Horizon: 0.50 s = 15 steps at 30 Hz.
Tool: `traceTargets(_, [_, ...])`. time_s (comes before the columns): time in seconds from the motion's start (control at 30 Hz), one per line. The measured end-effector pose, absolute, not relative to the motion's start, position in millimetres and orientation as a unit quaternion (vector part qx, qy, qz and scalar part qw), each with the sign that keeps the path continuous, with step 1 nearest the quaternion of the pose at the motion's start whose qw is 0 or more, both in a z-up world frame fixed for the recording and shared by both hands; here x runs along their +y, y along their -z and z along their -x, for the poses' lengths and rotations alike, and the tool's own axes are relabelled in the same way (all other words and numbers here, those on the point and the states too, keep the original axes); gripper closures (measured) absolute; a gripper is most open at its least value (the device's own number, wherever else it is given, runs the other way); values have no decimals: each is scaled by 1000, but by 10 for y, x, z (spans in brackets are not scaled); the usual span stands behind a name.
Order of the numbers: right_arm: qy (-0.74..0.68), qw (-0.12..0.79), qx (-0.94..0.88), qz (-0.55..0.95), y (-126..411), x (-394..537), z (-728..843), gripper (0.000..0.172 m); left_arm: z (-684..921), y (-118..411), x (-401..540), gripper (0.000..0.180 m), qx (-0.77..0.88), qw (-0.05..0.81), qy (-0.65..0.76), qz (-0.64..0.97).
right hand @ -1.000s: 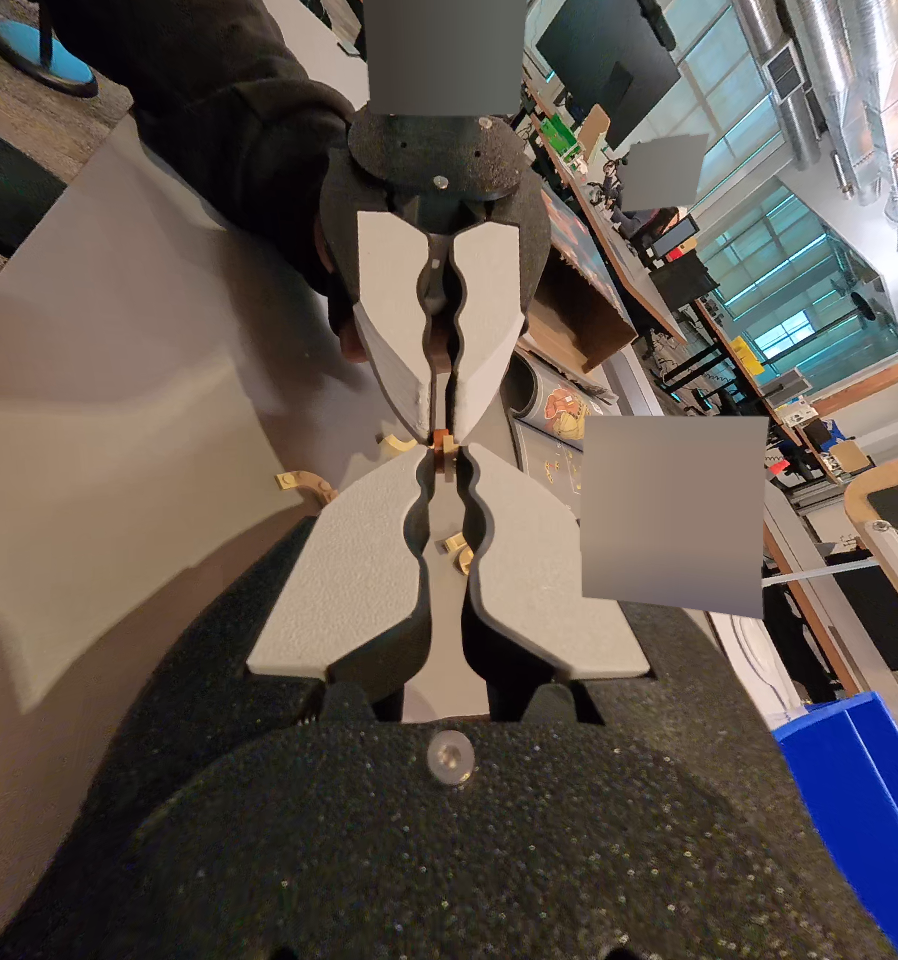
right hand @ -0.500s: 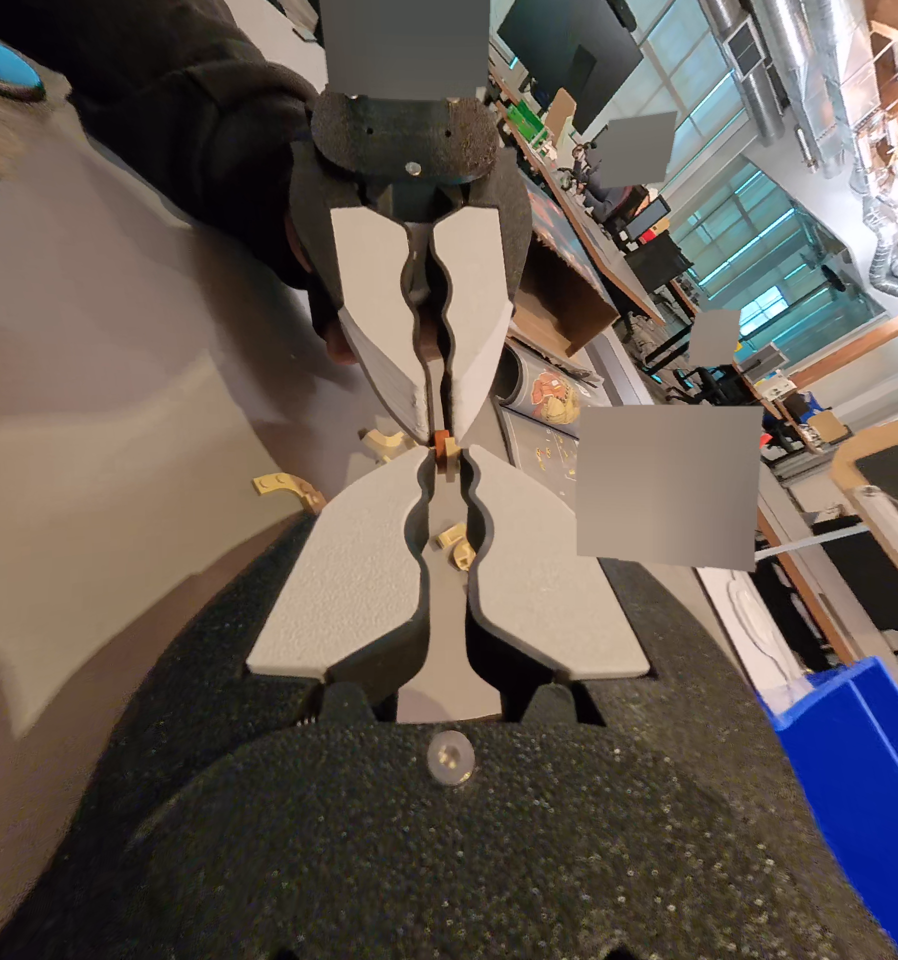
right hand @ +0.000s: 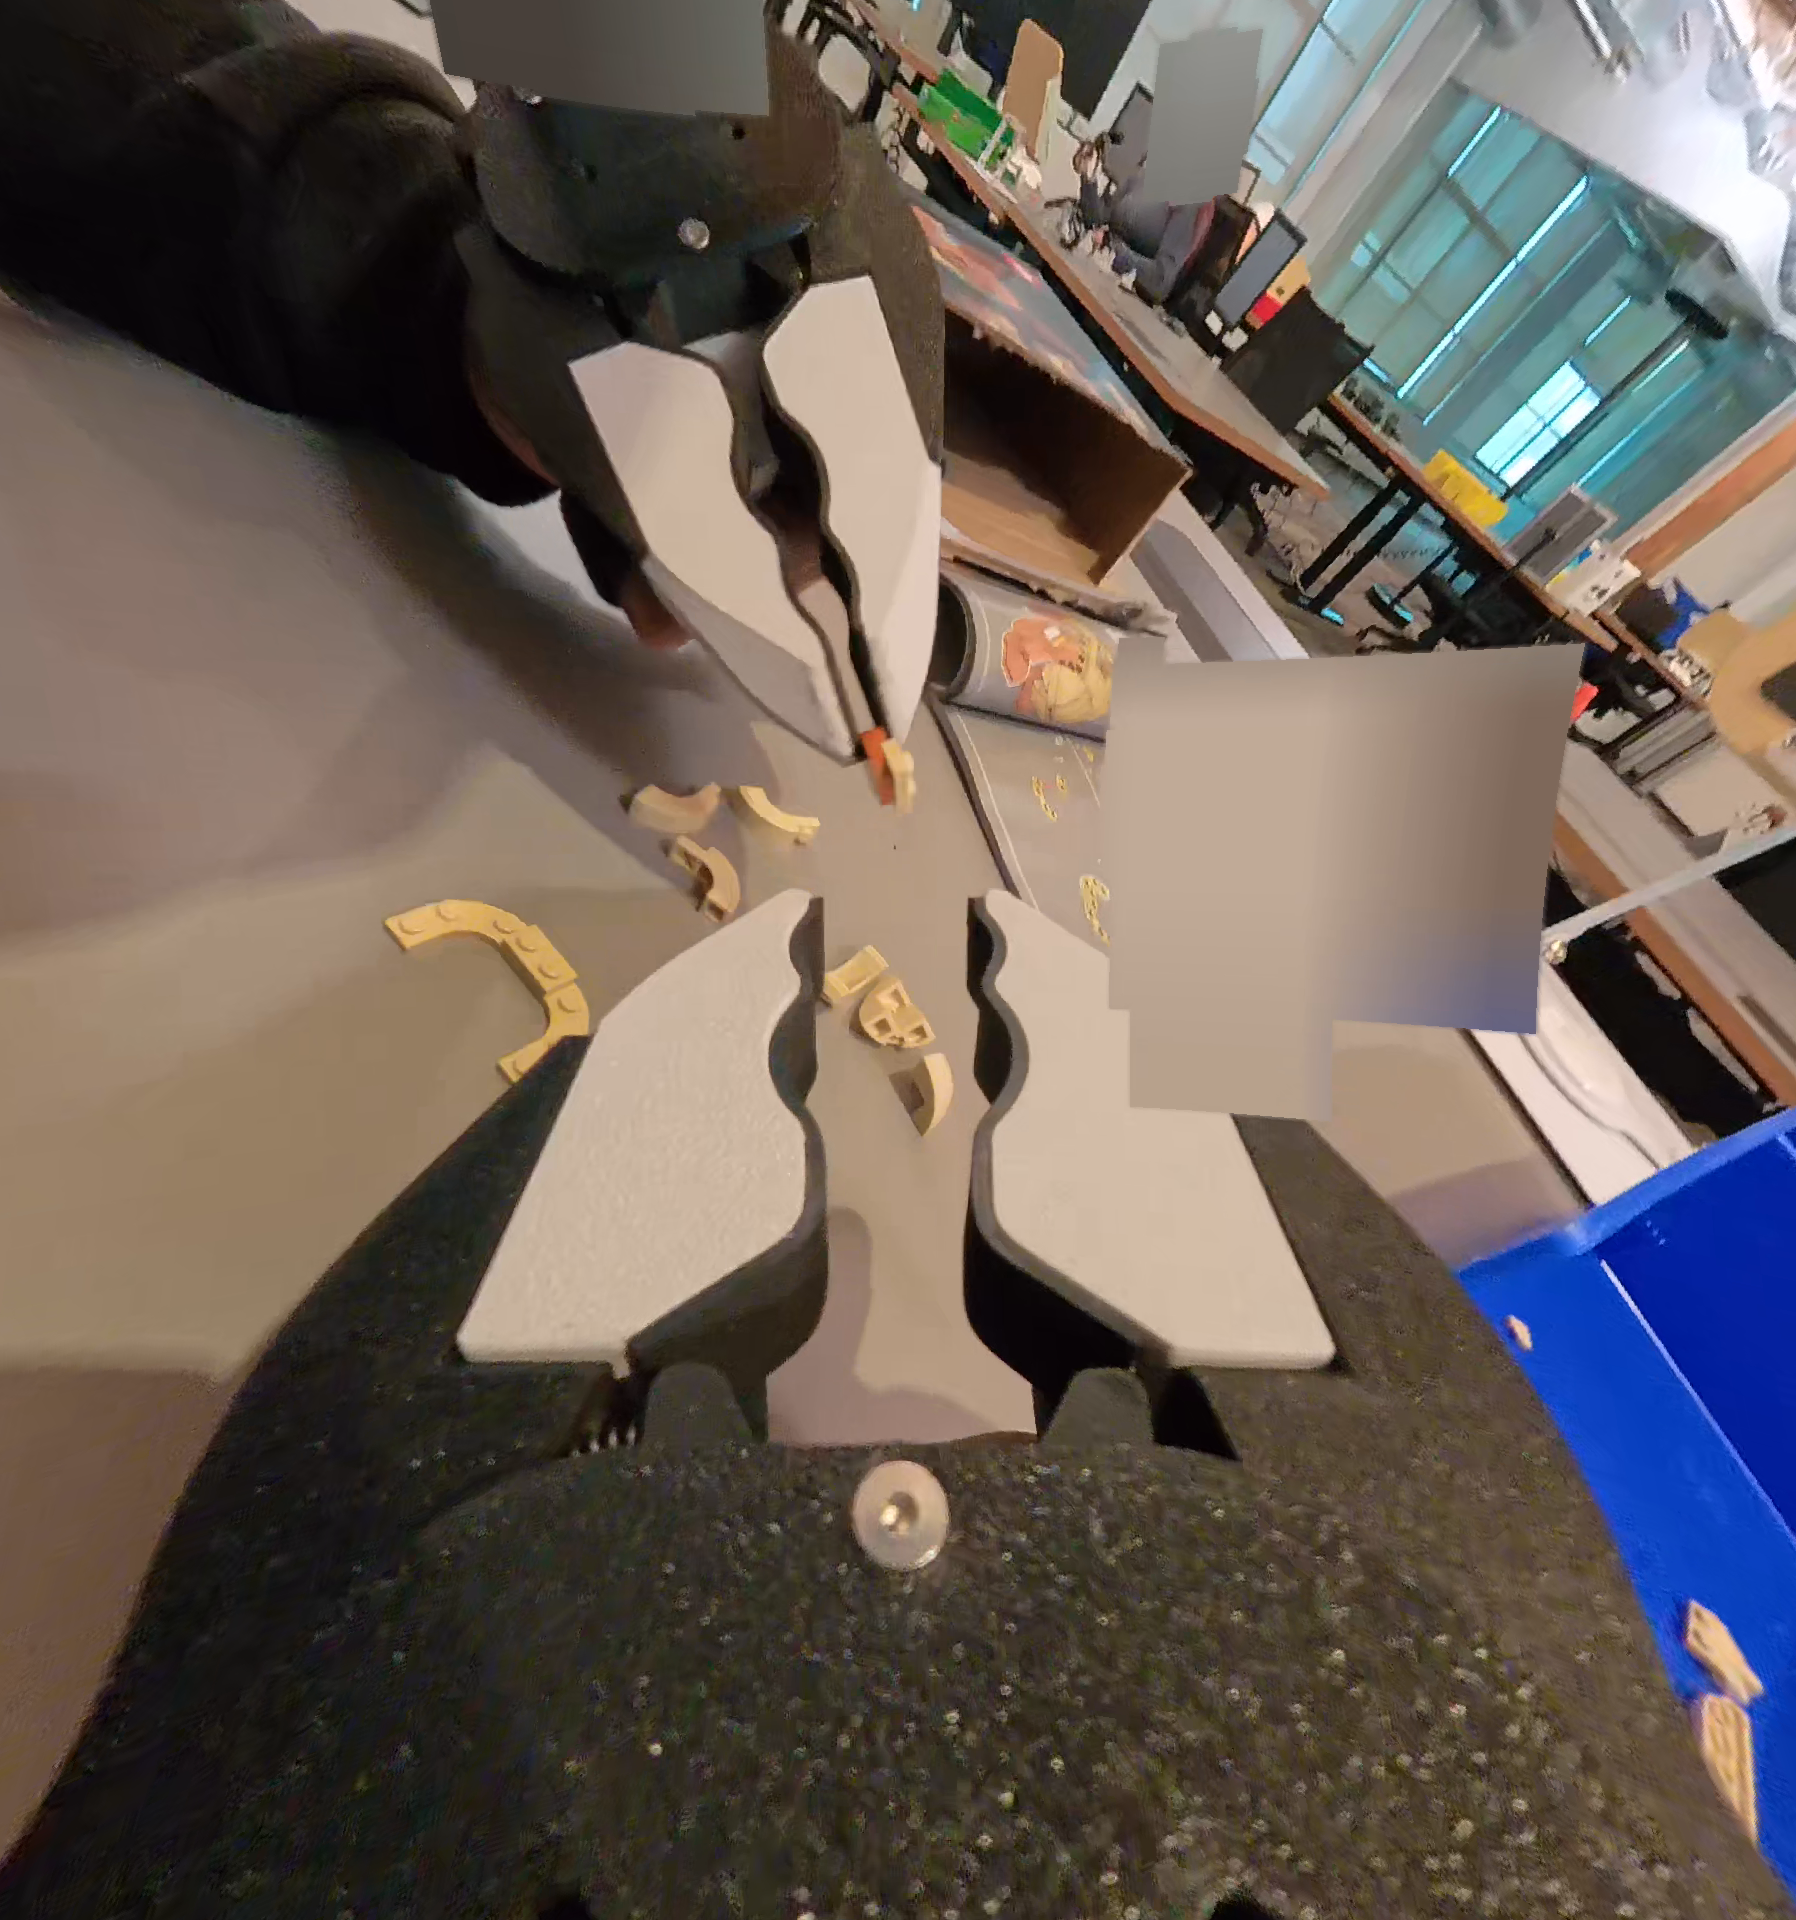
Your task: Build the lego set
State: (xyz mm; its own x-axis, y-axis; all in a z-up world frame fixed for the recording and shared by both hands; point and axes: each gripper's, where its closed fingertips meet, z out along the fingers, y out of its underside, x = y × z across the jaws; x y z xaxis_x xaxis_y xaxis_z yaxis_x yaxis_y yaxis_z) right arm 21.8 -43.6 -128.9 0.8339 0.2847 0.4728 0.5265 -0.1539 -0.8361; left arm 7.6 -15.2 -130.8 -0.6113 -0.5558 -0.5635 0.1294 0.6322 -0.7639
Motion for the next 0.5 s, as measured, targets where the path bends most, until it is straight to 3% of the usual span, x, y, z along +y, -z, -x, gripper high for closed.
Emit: traceTargets(0.5, [73, 556, -258, 787, 1494, -414, -249, 159, -282, 1756, 379, 176, 854, 408, 255, 197])
